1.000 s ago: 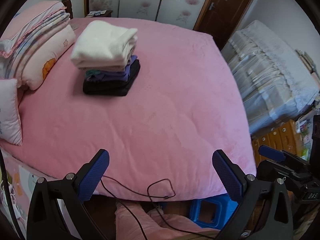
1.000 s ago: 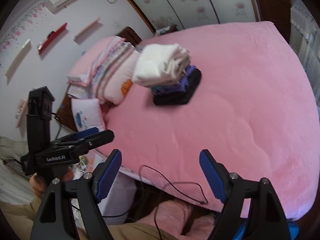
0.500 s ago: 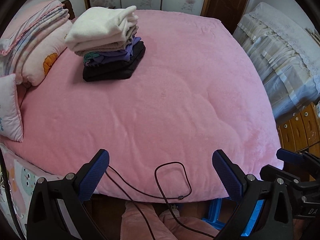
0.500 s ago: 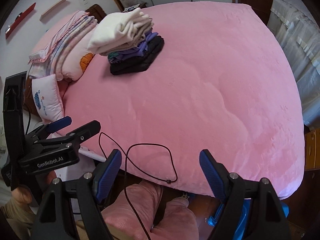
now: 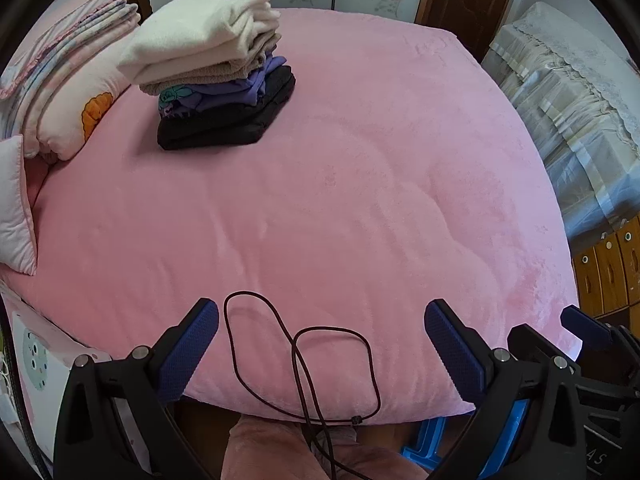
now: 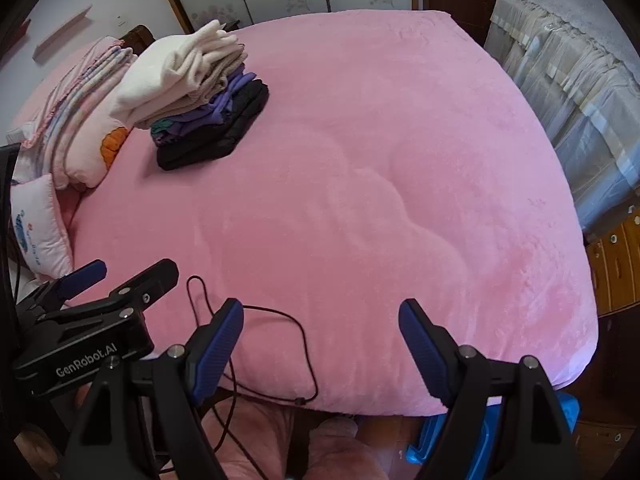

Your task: Fold large clothes

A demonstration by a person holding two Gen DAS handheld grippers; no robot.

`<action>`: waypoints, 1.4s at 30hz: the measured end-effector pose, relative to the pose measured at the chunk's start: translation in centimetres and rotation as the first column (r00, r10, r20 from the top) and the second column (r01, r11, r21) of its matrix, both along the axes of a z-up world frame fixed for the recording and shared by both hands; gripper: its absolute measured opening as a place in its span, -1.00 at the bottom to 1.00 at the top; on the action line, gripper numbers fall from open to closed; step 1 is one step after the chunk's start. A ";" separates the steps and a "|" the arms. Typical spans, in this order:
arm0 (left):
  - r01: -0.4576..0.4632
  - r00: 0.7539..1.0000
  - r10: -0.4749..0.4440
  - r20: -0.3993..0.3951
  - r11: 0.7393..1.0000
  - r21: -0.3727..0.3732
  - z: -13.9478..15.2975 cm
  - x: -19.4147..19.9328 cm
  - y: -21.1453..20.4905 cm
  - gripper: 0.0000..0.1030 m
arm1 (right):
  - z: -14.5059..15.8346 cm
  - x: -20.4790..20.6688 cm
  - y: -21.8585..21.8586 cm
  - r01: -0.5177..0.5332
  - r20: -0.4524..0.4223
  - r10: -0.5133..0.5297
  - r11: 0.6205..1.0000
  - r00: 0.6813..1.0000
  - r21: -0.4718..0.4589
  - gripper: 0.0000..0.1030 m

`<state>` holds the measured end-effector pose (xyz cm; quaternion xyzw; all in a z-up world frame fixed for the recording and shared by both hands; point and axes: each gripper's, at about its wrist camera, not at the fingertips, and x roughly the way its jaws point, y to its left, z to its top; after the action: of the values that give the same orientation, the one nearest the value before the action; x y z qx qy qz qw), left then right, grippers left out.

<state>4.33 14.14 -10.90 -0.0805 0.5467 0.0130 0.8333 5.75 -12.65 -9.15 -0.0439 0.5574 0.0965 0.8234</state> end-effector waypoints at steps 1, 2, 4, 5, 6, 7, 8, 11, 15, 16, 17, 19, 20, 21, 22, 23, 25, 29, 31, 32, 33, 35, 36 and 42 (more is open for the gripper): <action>0.001 1.000 -0.001 -0.008 1.000 0.002 -0.4 0.3 -0.1 0.98 | -0.2 0.2 -0.1 0.008 -0.001 -0.008 1.000 1.000 -0.010 0.56; 0.003 1.000 -0.003 -0.013 1.000 0.006 -0.6 0.5 -0.2 0.98 | -0.4 0.5 -0.1 0.014 -0.005 -0.014 1.000 1.000 -0.015 0.56; 0.014 1.000 -0.013 -0.022 1.000 0.017 -1.0 0.9 -0.5 0.98 | -0.9 0.7 -0.3 0.029 -0.012 -0.029 0.999 1.000 -0.023 0.56; 0.020 1.000 -0.019 -0.025 1.000 0.021 -1.2 1.1 -0.6 0.98 | -1.1 0.9 -0.4 0.036 -0.014 -0.036 0.999 0.999 -0.027 0.56; 0.026 0.999 -0.026 -0.026 0.999 0.024 -1.3 1.4 -0.7 0.98 | -1.2 1.0 -0.4 0.041 -0.016 -0.042 0.999 0.999 -0.030 0.56; 0.029 0.999 -0.028 -0.025 0.999 0.024 -1.3 1.5 -0.8 0.98 | -1.3 1.1 -0.5 0.047 -0.018 -0.047 0.998 0.999 -0.031 0.56; 0.031 0.999 -0.031 -0.025 0.999 0.025 -1.3 1.7 -0.9 0.98 | -1.4 1.2 -0.5 0.052 -0.018 -0.053 0.998 0.998 -0.031 0.56; 0.035 0.999 -0.035 -0.016 0.999 0.030 -1.2 2.1 -1.0 0.98 | -1.3 1.5 -0.5 0.059 -0.010 -0.059 0.998 0.998 -0.036 0.56; 0.035 0.999 -0.035 0.001 0.999 0.035 -0.9 2.5 -0.9 0.98 | -1.1 1.9 -0.4 0.061 0.003 -0.061 0.997 0.998 -0.041 0.56; 0.035 0.999 -0.035 0.005 0.999 0.037 -0.9 2.7 -0.8 0.98 | -1.0 2.0 -0.3 0.061 0.007 -0.061 0.997 0.998 -0.042 0.56; 0.033 0.999 -0.033 0.007 0.999 0.037 -0.8 2.8 -0.9 0.98 | -1.0 2.1 -0.2 0.061 0.011 -0.060 0.997 0.998 -0.045 0.56; 0.032 0.999 -0.032 0.013 0.999 0.032 -0.7 2.9 -0.8 0.98 | -0.7 2.2 -0.1 0.059 0.019 -0.059 0.997 0.998 -0.050 0.56; 0.031 0.999 -0.031 0.016 0.999 0.029 -0.6 2.9 -0.7 0.98 | -0.6 2.3 -0.1 0.059 0.023 -0.057 0.997 0.998 -0.049 0.56; 0.029 0.999 -0.030 0.019 0.999 0.025 -0.5 3.0 -0.7 0.98 | -0.5 2.3 -0.1 0.058 0.027 -0.056 0.997 0.998 -0.048 0.56; 0.027 0.999 -0.027 0.020 0.999 0.020 -0.5 3.1 -0.6 0.98 | -0.4 2.4 -0.2 0.057 0.031 -0.055 0.997 0.998 -0.046 0.56; 0.023 0.999 -0.024 0.022 1.000 0.014 -0.4 3.2 -0.6 0.98 | -0.3 2.5 -0.2 0.055 0.034 -0.054 0.997 0.998 -0.046 0.56; 0.021 0.999 -0.021 0.023 1.000 0.006 -0.3 3.4 -0.6 0.98 | -0.1 2.6 -0.2 0.054 0.039 -0.052 0.998 0.998 -0.044 0.56; 0.016 1.000 -0.016 0.026 1.000 0.006 -0.3 3.7 -0.6 0.98 | 0.1 2.9 -0.1 0.045 0.045 -0.043 0.998 0.998 -0.046 0.56; 0.016 0.999 -0.016 0.028 1.000 0.008 -0.2 3.8 -0.7 0.98 | 0.2 3.0 -0.2 0.043 0.048 -0.041 0.998 0.998 -0.045 0.56; 0.016 0.999 -0.016 0.029 1.000 0.009 -0.1 3.9 -0.7 0.98 | 0.3 3.0 -0.2 0.042 0.050 -0.040 0.998 0.998 -0.044 0.56; 0.017 0.999 -0.017 0.029 1.000 0.010 -0.1 3.9 -0.8 0.98 | 0.3 3.1 -0.2 0.043 0.050 -0.041 0.998 0.998 -0.044 0.56; 0.018 0.999 -0.018 0.031 1.000 0.009 0.0 4.0 -0.9 0.98 | 0.5 3.1 -0.3 0.044 0.054 -0.042 0.998 0.998 -0.043 0.56; 0.018 0.999 -0.019 0.030 1.000 0.009 0.1 4.0 -1.0 0.98 | 0.5 3.1 -0.4 0.044 0.056 -0.042 0.998 0.998 -0.042 0.56; 0.019 0.999 -0.019 0.033 1.000 0.004 0.4 3.9 -1.3 0.98 | 0.9 3.0 -0.9 0.049 0.061 -0.047 0.998 0.997 -0.035 0.56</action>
<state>8.26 12.86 -10.52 -0.0740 0.5338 0.0045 0.8424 8.77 -13.51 -8.27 -0.0484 0.5351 0.0654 0.8409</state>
